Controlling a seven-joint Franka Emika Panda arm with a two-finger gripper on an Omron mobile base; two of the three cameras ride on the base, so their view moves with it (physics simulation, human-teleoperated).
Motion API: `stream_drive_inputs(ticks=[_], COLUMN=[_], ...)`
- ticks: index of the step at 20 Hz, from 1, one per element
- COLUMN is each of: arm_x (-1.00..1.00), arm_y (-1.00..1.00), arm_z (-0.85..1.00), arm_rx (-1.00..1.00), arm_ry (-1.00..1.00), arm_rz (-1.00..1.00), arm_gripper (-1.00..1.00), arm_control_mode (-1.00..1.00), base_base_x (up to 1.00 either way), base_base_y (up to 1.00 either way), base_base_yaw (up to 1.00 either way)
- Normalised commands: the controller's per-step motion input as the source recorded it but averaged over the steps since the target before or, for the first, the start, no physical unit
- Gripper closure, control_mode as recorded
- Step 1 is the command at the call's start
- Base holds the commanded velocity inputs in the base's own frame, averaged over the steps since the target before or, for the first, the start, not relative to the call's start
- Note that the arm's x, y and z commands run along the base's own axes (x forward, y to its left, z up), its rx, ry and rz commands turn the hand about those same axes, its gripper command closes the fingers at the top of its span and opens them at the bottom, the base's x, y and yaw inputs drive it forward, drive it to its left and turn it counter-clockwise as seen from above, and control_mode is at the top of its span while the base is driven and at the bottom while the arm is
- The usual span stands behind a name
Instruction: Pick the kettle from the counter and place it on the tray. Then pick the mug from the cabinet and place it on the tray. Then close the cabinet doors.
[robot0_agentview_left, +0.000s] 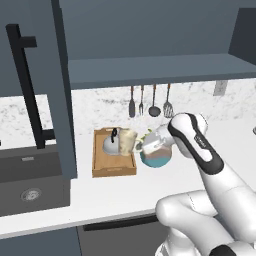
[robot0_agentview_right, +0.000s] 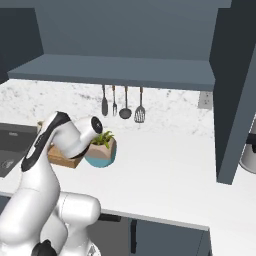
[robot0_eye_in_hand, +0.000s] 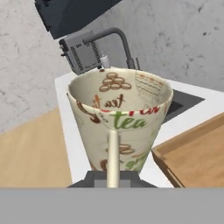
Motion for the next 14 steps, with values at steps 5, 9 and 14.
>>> stream_drive_inputs(ticks=[5,9,14], arm_x=[0.18,0.14,0.20], arm_y=[0.00,0.04,0.20], arm_z=[-0.41,-0.43,-0.36], arm_rx=[-0.07,-0.07,-0.05], arm_ry=[-0.05,-0.11,-0.11], arm_rz=[0.03,0.02,0.00], arm_gripper=[1.00,1.00,1.00], arm_control_mode=[-1.00,-1.00,-1.00], base_base_x=[0.00,0.00,0.00], base_base_y=[0.00,0.00,0.00], base_base_yaw=[0.00,0.00,0.00])
